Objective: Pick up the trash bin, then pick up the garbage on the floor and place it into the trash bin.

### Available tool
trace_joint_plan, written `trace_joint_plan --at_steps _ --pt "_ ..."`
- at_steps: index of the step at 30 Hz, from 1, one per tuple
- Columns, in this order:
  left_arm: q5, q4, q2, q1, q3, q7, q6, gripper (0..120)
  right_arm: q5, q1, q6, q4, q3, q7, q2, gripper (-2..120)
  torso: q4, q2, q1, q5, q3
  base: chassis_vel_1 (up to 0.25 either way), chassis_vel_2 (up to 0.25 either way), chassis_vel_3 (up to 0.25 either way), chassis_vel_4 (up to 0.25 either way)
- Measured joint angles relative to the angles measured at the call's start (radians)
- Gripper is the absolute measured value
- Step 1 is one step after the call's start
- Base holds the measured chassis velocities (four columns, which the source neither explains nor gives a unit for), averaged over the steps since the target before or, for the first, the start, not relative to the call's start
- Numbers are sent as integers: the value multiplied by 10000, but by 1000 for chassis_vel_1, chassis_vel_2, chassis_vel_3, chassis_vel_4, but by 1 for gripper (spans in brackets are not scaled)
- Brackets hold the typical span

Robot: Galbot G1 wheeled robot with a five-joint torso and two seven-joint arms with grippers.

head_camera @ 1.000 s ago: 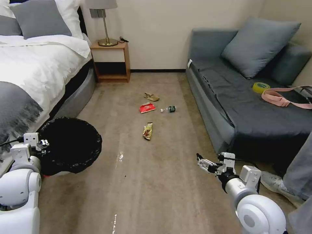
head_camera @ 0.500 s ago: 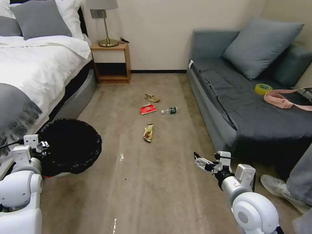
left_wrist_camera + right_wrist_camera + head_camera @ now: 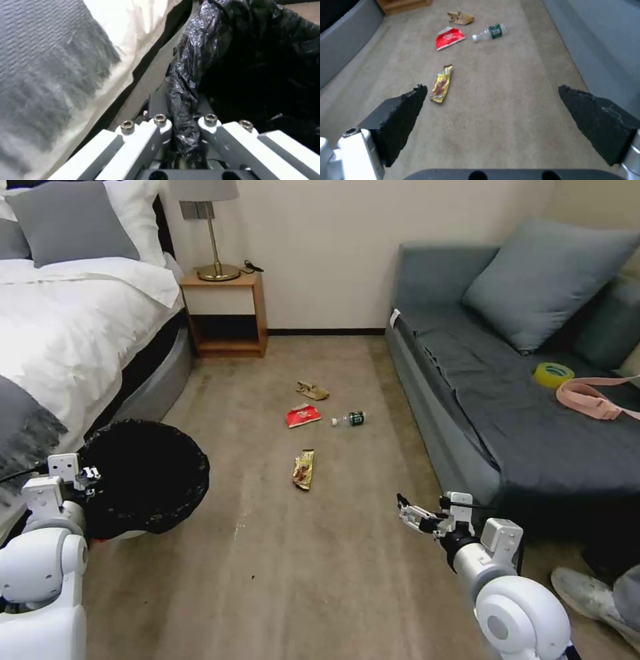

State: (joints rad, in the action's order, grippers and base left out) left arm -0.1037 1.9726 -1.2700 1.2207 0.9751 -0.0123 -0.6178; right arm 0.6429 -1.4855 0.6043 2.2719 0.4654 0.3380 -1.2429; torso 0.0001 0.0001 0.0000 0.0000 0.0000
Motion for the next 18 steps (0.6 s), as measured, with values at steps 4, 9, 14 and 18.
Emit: trace_joint_plan --at_steps 4,9,14,18 --pt "-38 0 44 -4 29 -14 0 4 -8 -10 3 0 -11 0 -15 100 -1 0 0 0 0 -125 118 108 -130" --pt "-63 -11 61 -7 37 -19 0 4 -47 -37 8 0 -19 1 -30 100 -1 0 0 1 0 -138 128 143 -128" --pt "-68 -13 61 -6 39 -20 0 4 -94 -75 8 1 -20 1 -30 100 1 -1 1 2 1 -128 148 134 -129" --pt "-76 -8 53 10 33 -19 1 4 -116 -119 9 20 -25 -4 -30 100 0 -1 0 0 0 -122 127 121 -130"
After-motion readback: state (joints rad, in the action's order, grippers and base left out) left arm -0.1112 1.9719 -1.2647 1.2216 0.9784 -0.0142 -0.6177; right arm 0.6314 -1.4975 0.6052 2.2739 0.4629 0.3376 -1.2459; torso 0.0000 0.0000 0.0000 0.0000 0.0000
